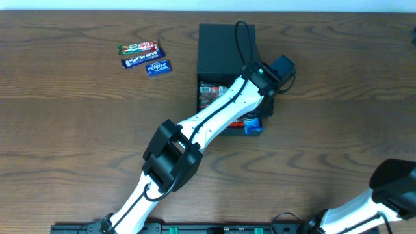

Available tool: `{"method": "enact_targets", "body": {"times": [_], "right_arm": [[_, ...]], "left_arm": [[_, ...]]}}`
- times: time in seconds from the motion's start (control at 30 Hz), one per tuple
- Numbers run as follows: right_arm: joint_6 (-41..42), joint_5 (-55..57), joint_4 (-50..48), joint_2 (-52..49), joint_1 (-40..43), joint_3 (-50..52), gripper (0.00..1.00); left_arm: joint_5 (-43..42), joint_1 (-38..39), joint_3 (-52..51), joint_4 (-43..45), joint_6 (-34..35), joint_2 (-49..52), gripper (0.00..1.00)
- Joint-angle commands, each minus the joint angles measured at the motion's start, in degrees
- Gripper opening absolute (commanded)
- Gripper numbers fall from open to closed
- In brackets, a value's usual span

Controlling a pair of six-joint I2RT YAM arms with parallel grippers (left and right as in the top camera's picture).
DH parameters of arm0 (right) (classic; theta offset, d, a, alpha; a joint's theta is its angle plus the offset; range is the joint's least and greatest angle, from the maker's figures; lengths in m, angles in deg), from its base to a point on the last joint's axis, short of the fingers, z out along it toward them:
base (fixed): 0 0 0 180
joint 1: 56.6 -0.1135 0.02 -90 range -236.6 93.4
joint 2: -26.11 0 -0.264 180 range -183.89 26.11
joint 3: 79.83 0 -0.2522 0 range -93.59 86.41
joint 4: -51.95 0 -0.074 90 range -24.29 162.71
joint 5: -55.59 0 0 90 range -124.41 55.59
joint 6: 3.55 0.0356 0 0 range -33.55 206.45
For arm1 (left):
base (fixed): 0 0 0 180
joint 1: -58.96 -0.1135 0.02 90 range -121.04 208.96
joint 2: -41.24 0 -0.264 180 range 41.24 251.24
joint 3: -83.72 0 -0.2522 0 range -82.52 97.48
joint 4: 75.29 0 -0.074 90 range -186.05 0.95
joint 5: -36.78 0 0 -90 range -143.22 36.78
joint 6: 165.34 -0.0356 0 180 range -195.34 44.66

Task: Pack container
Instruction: 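Lower the Oreo pack along the box's right wall and release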

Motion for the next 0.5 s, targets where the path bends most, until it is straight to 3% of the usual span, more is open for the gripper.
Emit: {"method": "enact_targets", "body": {"times": [0.0,0.37,0.43,0.47], "right_arm": [[0.76,-0.85,0.0,-0.5,0.46,0.37,0.99],[0.76,-0.85,0.0,-0.5,0.46,0.37,0.99],[0.76,-0.85,0.0,-0.5,0.46,0.37,0.99],[0.76,-0.85,0.0,-0.5,0.46,0.37,0.99]], "left_arm": [[3.1,0.04,-0.26,0.07,-0.48,-2.32,0.06],[3.76,0.59,-4.0,4.48,-5.42,-2.25,0.07],[3.69,0.79,-4.0,5.25,-7.13,-2.25,0.15],[3.72,0.96,-4.0,5.49,-7.78,-2.25,0.24]]}}
